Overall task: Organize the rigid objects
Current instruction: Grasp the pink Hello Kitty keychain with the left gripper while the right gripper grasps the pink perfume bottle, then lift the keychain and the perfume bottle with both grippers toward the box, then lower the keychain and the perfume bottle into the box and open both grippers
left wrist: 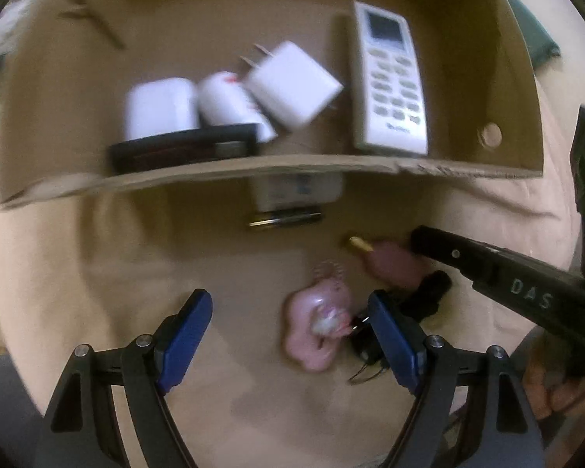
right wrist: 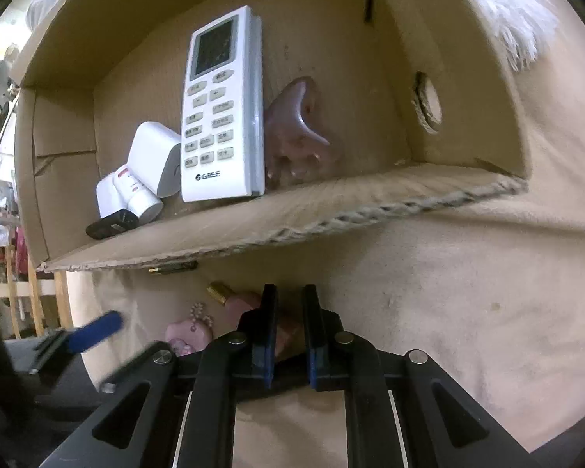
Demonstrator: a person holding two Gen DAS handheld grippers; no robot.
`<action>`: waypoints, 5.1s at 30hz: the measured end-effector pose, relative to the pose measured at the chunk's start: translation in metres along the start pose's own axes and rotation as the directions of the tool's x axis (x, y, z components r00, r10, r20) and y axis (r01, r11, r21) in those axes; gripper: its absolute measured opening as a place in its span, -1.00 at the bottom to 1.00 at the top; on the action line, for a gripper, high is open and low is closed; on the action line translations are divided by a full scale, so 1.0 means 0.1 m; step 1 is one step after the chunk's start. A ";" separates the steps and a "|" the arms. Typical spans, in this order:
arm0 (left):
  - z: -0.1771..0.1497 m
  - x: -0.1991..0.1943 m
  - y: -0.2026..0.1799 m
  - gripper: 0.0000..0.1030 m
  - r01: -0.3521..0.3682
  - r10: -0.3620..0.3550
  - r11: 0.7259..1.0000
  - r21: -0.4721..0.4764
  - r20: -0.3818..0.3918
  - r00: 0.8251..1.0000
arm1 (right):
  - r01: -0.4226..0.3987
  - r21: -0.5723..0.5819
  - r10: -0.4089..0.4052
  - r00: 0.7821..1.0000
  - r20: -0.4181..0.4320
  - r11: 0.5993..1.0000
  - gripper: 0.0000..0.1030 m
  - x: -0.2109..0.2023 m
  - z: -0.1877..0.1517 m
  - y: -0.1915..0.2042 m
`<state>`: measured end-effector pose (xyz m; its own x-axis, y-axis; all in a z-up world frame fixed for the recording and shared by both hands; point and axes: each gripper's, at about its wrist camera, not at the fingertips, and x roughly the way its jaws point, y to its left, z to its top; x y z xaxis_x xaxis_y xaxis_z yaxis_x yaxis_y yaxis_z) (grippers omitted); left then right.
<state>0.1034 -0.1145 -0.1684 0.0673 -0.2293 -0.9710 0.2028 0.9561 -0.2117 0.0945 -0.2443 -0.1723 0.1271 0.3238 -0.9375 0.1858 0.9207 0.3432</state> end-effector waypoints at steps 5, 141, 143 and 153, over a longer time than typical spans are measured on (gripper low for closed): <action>0.00 0.15 -0.08 0.32 -0.090 0.092 0.994 0.066 -0.019 0.996 | -0.018 0.028 0.017 1.000 0.004 0.999 -0.72 0.00 0.06 -0.11; 0.64 -0.80 0.29 -0.53 -0.183 0.183 0.983 -0.030 0.299 0.937 | 0.130 -0.216 -0.071 0.963 0.261 0.968 -0.50 -0.55 0.61 0.13; 0.63 -0.81 0.29 -0.30 -0.196 0.196 0.980 -0.032 0.305 0.932 | 0.124 -0.219 -0.063 0.962 0.265 0.968 -0.50 -0.56 0.61 0.15; 0.61 -0.88 0.21 0.28 -0.215 0.204 0.977 -0.006 0.341 0.918 | 0.059 -0.215 0.000 0.964 0.266 0.975 0.49 -0.62 0.62 0.15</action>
<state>0.1613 -0.0853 -0.0807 0.4358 -0.0774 -0.8967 0.1779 0.9840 0.0015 0.1502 -0.2642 -0.1053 0.3816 0.2546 -0.8886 -0.0207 0.9634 0.2671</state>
